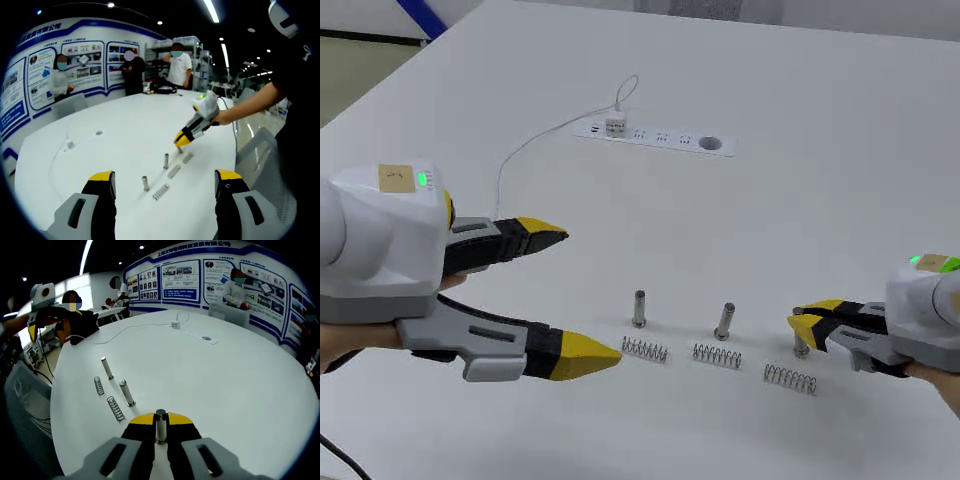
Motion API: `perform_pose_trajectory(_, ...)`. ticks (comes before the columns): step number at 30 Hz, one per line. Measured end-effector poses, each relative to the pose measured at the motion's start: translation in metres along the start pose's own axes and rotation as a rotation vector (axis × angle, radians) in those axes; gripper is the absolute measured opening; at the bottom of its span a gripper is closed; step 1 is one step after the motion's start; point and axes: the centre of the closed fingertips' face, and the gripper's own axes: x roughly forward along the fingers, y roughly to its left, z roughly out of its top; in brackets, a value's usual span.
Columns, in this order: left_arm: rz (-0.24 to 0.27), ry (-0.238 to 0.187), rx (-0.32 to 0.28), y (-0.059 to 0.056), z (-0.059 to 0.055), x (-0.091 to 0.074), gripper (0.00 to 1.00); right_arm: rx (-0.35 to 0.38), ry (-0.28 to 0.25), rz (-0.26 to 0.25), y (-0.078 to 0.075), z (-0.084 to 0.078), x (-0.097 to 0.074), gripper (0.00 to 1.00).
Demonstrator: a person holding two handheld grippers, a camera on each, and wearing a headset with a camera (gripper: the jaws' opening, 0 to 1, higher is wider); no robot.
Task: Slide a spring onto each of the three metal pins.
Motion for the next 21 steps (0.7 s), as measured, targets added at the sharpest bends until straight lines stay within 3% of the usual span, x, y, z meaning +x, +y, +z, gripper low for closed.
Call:
perform_pose_trajectory(6,0.0,0.002,0.0,0.0,0.001,0.0,0.83,0.025,-0.03,-0.009,-0.004,-0.002,-0.004,0.08)
perform_pose_trajectory(21,-0.006,0.002,0.004,-0.004,0.003,0.001,0.83,0.007,-0.08,-0.027,-0.006,-0.008,-0.016,0.08)
